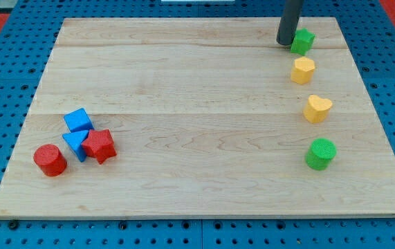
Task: Place the cube diagonal top left to the green circle
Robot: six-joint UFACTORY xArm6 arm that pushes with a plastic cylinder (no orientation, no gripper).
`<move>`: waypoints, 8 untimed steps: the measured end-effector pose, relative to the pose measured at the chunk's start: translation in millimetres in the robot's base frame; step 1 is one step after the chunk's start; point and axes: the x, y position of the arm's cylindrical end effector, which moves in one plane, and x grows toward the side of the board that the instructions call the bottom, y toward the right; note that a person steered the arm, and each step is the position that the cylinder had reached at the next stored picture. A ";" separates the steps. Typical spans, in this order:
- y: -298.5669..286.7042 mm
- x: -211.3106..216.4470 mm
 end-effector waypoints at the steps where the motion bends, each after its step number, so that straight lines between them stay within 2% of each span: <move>1: -95.2 5.6; 2: -206.4 38.4; 3: -291.6 93.6; 4: -400.2 139.3; 5: -414.2 186.0; 6: -317.9 205.0; 7: -258.5 202.9; 8: -269.6 225.7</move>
